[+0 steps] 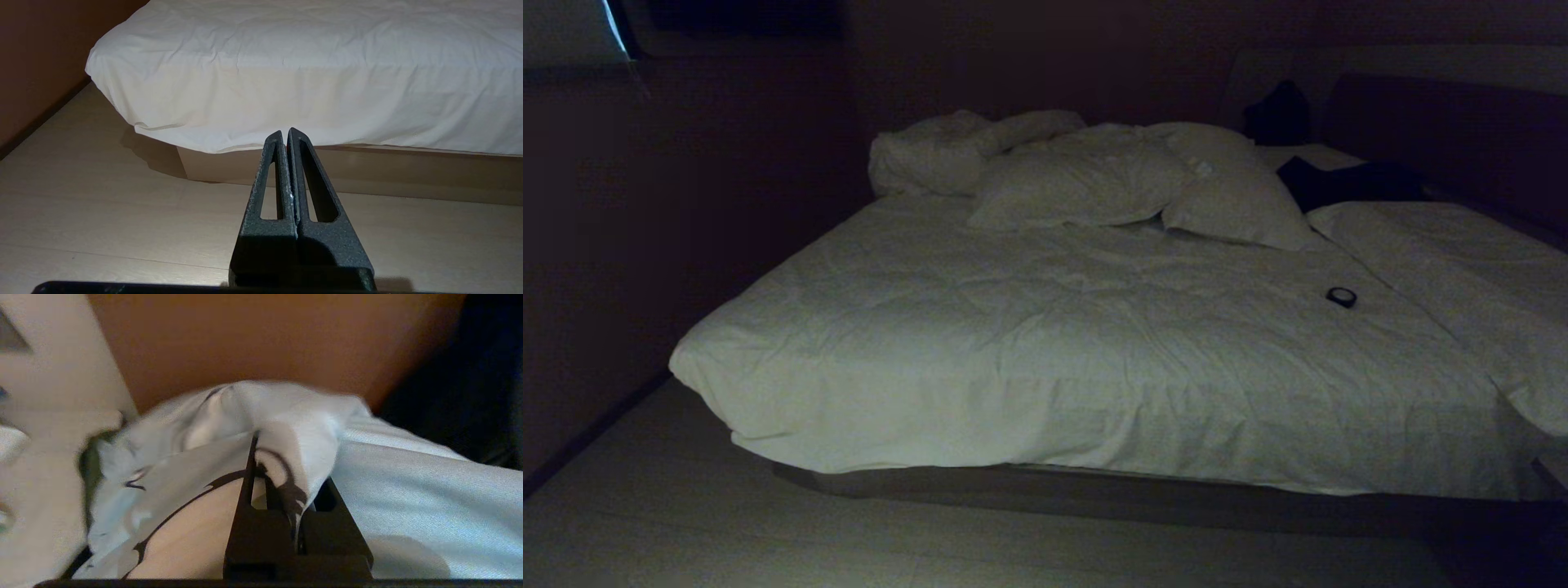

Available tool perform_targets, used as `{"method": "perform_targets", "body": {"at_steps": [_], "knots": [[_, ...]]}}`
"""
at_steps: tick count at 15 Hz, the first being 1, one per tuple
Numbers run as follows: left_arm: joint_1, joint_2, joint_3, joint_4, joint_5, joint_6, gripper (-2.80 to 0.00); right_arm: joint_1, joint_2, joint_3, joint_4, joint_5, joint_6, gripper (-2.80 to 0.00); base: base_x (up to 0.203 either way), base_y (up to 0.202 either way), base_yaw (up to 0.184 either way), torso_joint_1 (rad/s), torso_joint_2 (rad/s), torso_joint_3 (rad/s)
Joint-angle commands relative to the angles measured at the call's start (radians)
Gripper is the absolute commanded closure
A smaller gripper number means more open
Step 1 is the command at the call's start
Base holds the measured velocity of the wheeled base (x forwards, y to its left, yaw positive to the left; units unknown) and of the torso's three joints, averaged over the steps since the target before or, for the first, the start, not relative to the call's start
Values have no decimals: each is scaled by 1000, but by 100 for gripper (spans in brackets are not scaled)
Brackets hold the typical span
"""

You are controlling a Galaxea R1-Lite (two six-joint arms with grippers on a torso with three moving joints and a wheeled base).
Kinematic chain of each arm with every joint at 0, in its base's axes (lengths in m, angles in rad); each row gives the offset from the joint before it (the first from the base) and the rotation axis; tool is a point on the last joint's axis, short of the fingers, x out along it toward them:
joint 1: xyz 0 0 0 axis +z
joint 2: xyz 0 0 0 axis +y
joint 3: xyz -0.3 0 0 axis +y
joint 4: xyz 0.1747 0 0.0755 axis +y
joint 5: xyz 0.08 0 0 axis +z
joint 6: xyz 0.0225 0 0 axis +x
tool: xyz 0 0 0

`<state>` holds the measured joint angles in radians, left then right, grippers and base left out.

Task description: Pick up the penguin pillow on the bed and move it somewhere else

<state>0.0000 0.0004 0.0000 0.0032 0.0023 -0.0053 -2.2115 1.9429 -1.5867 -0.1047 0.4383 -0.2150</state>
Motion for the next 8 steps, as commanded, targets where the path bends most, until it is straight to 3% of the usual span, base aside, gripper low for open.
{"method": "perform_targets", "body": {"at_steps": [1,8], "knots": [[0,0,2,0,1,-1,0,2,115,5,5,2,-102,0,0,0,0,0,0,0],[0,0,2,0,1,-1,0,5,178,231,8,14,-353,0,0,0,0,0,0,0]]}}
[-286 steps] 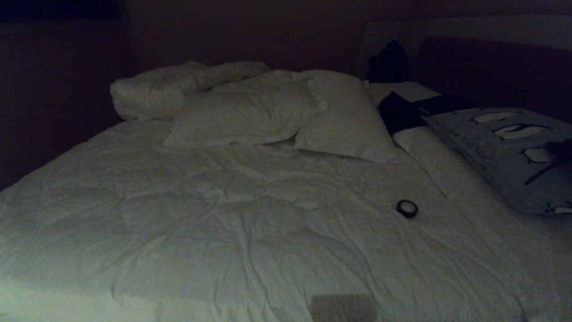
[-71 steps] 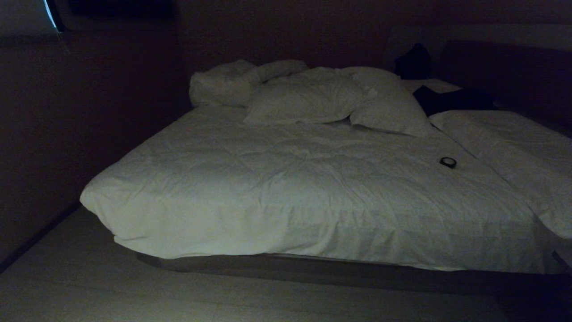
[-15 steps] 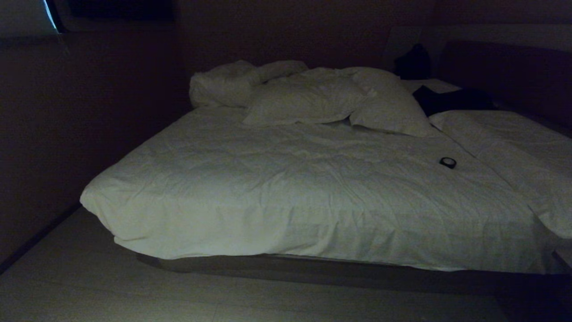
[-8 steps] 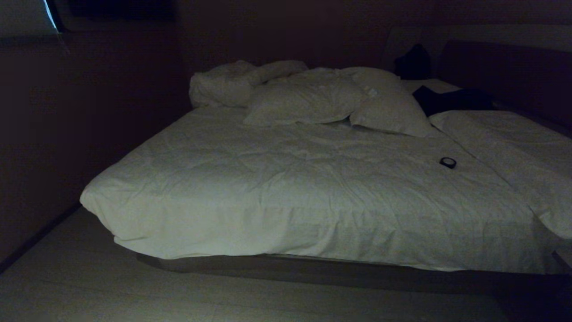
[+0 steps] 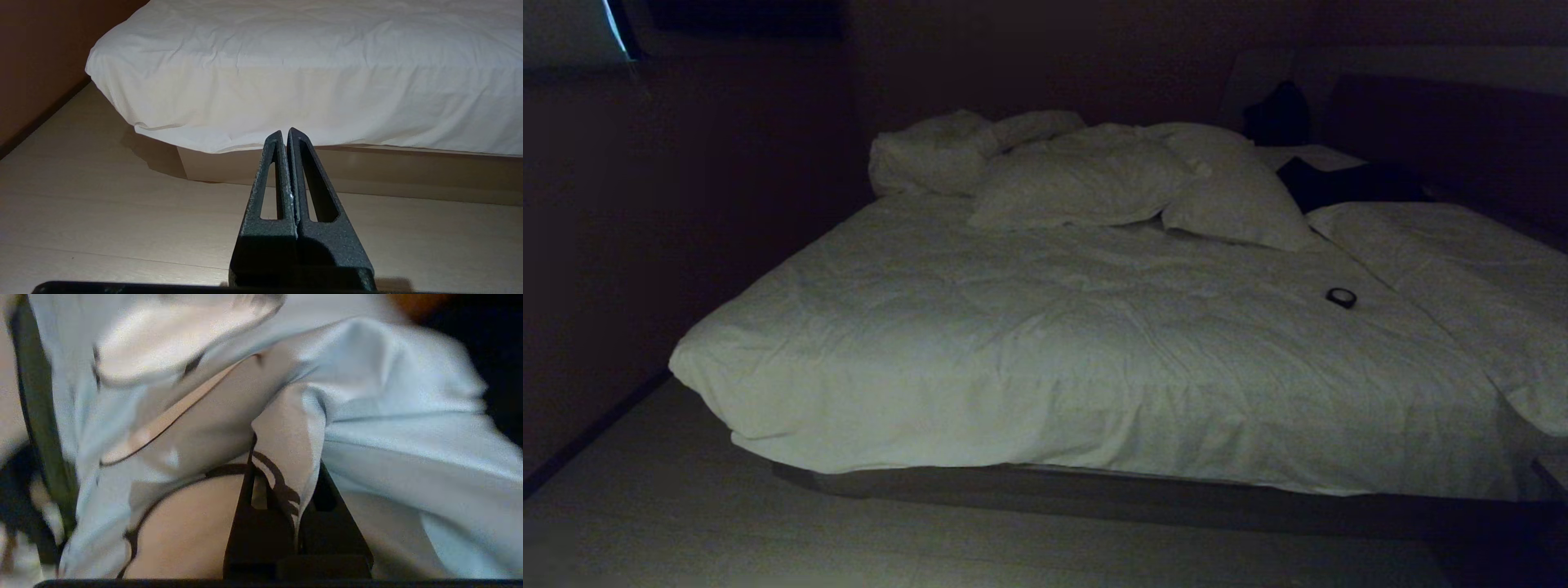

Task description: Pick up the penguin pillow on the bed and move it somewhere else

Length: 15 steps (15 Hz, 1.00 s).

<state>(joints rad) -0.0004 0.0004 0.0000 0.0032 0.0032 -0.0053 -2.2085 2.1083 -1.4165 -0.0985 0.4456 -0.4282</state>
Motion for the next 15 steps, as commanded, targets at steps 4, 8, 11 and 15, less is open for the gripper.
{"method": "perform_targets", "body": {"at_steps": [4,8,11,15], "knots": [[0,0,2,0,0,-1,0,34,50,189,3,7,-261,0,0,0,0,0,0,0],[0,0,2,0,0,-1,0,56,113,202,-3,-4,-289,0,0,0,0,0,0,0],[0,0,2,0,0,-1,0,55,122,194,-4,-1,-303,0,0,0,0,0,0,0],[0,0,2,0,0,-1,0,53,101,198,5,4,-299,-280,0,0,0,0,0,0]]}}
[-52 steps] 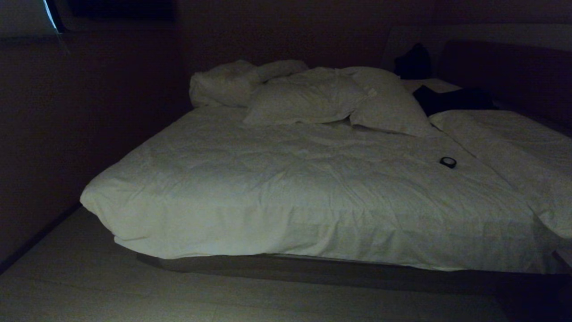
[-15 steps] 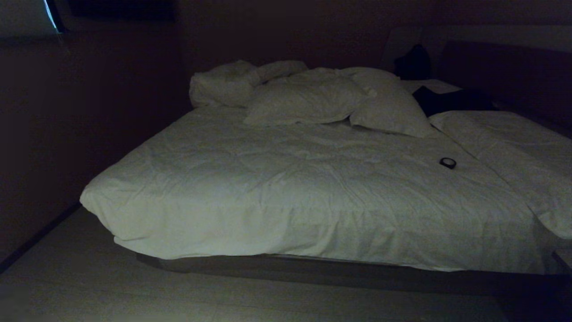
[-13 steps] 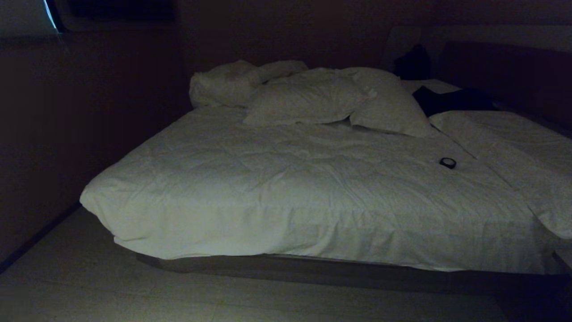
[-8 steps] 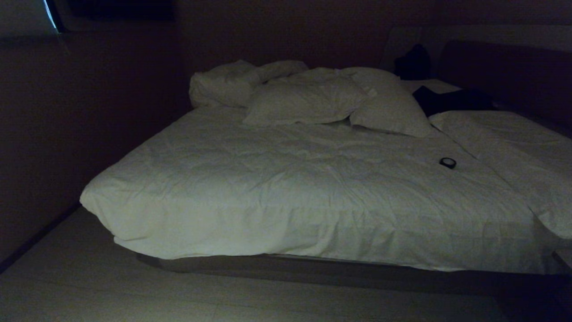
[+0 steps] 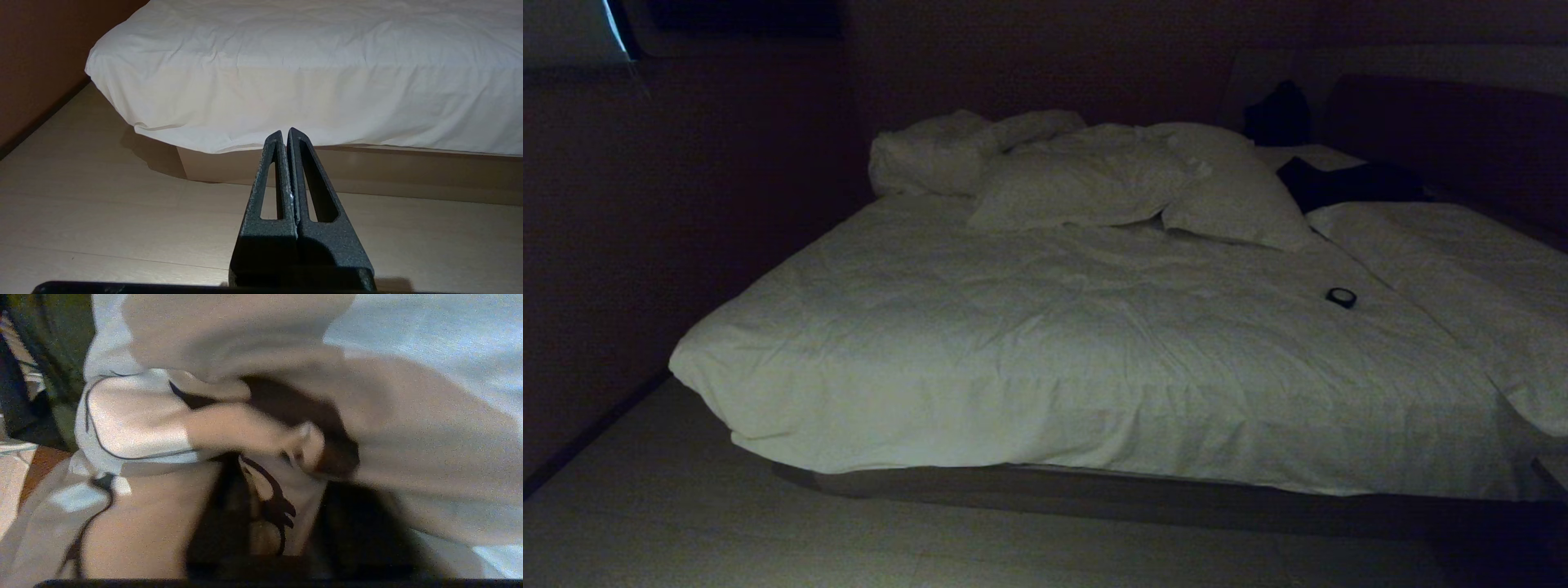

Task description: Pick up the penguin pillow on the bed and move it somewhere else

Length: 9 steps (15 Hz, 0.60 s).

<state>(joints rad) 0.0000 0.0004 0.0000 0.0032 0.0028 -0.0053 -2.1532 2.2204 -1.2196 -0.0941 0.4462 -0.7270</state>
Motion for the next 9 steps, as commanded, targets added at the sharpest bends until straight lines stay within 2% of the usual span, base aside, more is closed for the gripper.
{"method": "perform_targets", "body": {"at_steps": [1,9], "knots": [[0,0,2,0,0,-1,0,-3,-27,2,4,5,6,-280,0,0,0,0,0,0],[-1,0,2,0,0,-1,0,-7,-257,1,103,12,65,-280,0,0,0,0,0,0]]}}
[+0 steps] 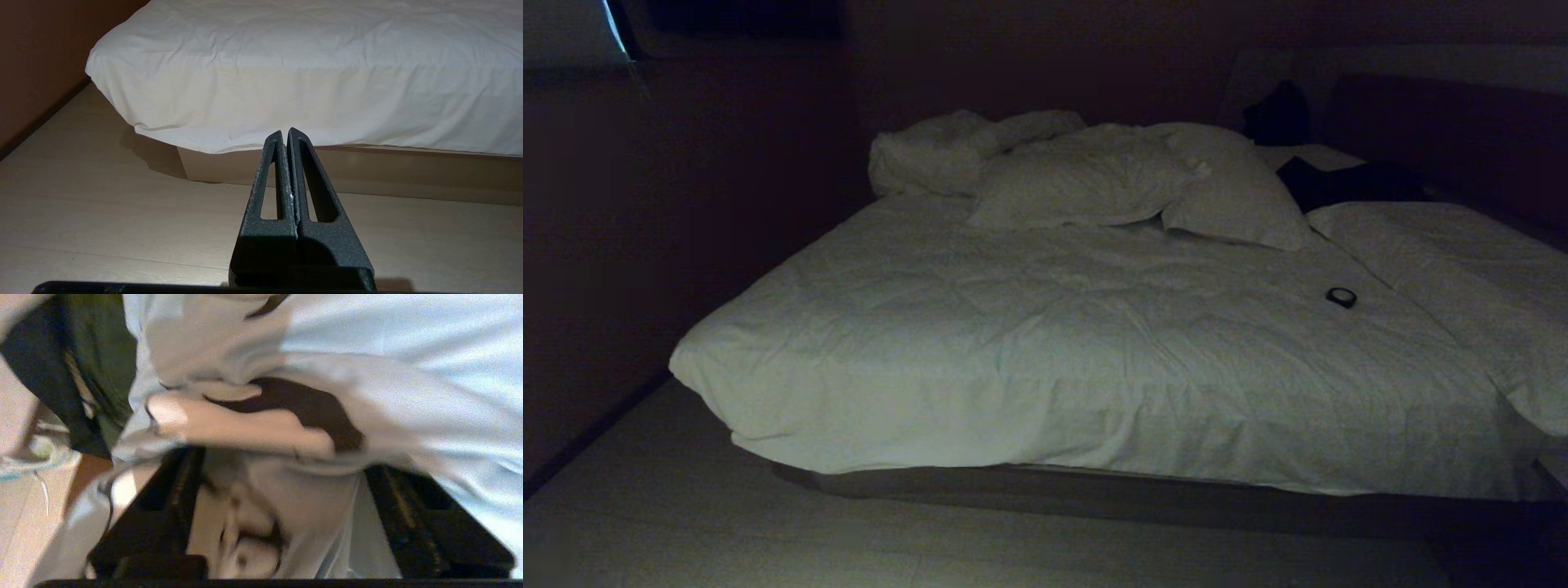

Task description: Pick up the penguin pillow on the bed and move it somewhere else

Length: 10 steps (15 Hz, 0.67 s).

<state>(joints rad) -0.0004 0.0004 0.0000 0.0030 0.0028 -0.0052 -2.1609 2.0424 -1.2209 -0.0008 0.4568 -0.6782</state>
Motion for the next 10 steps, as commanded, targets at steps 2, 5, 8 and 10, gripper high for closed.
{"method": "perform_targets", "body": {"at_steps": [2,5,8,10], "knots": [[0,0,2,0,0,-1,0,1,-136,8,12,2,35,-280,0,0,0,0,0,0],[0,0,2,0,0,-1,0,0,-176,27,13,2,38,-280,0,0,0,0,0,0],[0,0,2,0,0,-1,0,1,-198,33,42,2,39,-280,0,0,0,0,0,0],[0,0,2,0,0,-1,0,5,-209,34,70,9,39,-280,0,0,0,0,0,0]]}}
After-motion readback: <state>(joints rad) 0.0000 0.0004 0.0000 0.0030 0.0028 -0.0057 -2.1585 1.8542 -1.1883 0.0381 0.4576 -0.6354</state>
